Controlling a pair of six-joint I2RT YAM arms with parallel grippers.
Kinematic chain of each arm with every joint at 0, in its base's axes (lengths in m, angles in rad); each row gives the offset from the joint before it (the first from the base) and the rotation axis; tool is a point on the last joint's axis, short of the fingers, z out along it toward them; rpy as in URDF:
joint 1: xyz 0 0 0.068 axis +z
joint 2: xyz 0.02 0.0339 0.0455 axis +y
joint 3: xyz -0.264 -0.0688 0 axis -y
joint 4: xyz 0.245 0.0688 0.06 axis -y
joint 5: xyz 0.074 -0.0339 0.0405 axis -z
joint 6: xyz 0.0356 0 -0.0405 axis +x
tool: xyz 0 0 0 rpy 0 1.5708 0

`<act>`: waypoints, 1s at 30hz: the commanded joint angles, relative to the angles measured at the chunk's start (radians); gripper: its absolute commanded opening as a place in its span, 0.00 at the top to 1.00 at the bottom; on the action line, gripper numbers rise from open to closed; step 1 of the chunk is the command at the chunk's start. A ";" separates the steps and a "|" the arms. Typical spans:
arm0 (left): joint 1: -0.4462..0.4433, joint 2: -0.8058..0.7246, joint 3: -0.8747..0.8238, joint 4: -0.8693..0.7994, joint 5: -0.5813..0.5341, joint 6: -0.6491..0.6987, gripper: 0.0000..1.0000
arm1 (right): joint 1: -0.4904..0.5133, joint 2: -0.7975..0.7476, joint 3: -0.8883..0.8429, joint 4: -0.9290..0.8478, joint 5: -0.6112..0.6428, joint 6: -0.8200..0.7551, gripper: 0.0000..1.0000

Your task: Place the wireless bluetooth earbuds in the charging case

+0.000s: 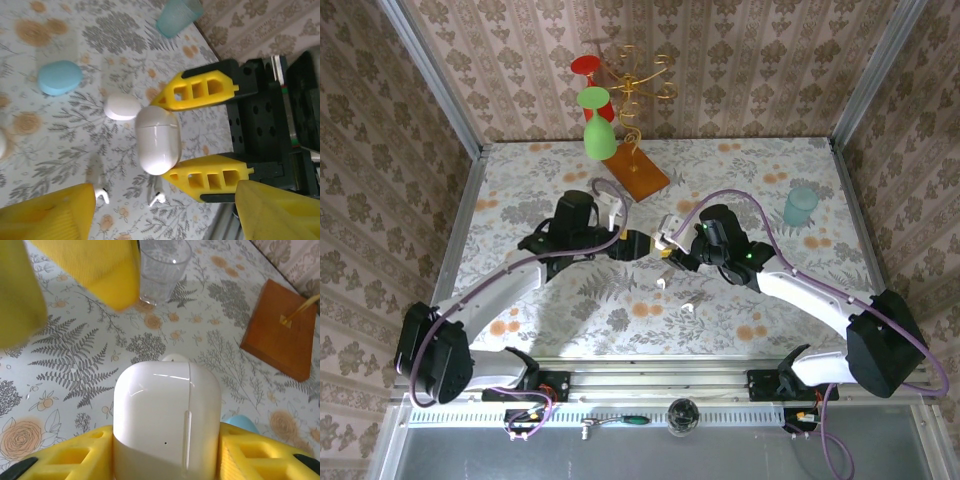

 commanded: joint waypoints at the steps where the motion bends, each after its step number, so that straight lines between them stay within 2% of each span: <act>1: -0.016 0.037 0.024 -0.001 0.088 -0.019 0.30 | 0.014 -0.021 -0.011 0.060 -0.054 -0.039 0.52; 5: -0.021 0.059 0.025 0.026 0.096 -0.026 0.36 | 0.023 -0.027 -0.020 0.073 -0.076 -0.042 0.53; 7: -0.020 0.067 0.028 0.026 0.091 -0.025 0.43 | 0.027 -0.031 -0.021 0.074 -0.089 -0.042 0.53; 13: -0.021 0.087 0.025 0.038 0.112 -0.027 0.53 | 0.028 -0.038 -0.024 0.085 -0.120 -0.037 0.53; 19: -0.020 0.063 -0.012 0.076 0.112 -0.002 0.91 | 0.028 -0.044 -0.015 0.077 -0.122 -0.025 0.49; 23: -0.016 0.043 -0.040 0.119 0.115 0.062 0.98 | 0.025 -0.061 -0.018 0.071 -0.148 -0.006 0.37; 26: -0.001 0.028 -0.084 0.220 0.154 0.123 0.99 | -0.001 -0.096 -0.033 0.075 -0.255 0.034 0.28; 30: 0.020 -0.006 -0.221 0.550 0.256 0.174 1.00 | -0.087 -0.154 -0.062 0.113 -0.480 0.156 0.24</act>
